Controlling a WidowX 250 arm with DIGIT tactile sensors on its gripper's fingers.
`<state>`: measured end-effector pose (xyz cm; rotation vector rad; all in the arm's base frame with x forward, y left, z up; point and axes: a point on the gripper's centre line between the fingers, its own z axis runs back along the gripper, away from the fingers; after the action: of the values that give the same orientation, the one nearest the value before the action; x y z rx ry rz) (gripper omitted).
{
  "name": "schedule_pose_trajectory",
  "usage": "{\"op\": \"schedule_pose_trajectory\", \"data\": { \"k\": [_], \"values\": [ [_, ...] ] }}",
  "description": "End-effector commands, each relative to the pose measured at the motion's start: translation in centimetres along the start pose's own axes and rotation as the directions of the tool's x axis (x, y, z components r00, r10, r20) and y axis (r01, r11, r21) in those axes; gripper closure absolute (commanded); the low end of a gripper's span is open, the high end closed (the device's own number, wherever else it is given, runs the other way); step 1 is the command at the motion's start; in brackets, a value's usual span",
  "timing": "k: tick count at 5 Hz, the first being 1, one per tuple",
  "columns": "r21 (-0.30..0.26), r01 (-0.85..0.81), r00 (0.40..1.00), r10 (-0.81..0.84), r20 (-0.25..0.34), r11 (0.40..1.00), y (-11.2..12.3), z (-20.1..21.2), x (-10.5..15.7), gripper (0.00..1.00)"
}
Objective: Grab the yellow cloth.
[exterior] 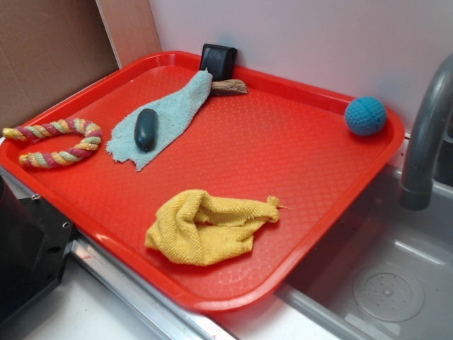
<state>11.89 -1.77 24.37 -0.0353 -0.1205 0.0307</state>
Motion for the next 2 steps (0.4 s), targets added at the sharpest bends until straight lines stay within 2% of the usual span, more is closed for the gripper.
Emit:
{"op": "schedule_pose_trajectory", "data": {
  "k": [1,2],
  "values": [
    [0.0,0.0,1.0,0.0,0.0,1.0,0.0,0.0,0.0,0.0],
    [0.006,0.109,0.994,-0.109,-0.023,0.994,-1.7,-5.2,0.4,0.0]
  ]
}}
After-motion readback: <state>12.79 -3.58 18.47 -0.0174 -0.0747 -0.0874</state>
